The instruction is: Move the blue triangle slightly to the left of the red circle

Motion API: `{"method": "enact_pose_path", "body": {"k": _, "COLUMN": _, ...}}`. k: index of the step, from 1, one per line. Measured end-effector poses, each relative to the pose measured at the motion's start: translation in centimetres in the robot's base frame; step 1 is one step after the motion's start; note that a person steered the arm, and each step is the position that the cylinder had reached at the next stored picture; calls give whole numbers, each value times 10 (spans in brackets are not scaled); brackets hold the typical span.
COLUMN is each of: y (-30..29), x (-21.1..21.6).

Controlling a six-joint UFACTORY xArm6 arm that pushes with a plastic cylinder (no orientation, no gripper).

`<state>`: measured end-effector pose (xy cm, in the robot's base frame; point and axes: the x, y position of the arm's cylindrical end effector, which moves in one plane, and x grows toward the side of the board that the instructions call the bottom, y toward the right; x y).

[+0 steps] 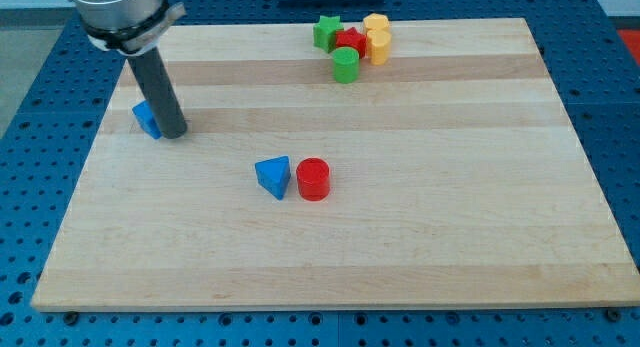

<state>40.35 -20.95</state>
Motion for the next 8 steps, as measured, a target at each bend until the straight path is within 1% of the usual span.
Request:
{"method": "enact_pose_path", "body": {"k": 1, "y": -10, "x": 0}}
{"method": "enact_pose_path", "body": {"k": 2, "y": 8, "x": 4}}
{"method": "enact_pose_path", "body": {"k": 5, "y": 144, "x": 27}}
{"method": "enact_pose_path", "body": {"k": 7, "y": 189, "x": 54}}
{"method": "enact_pose_path", "body": {"k": 8, "y": 191, "x": 62}}
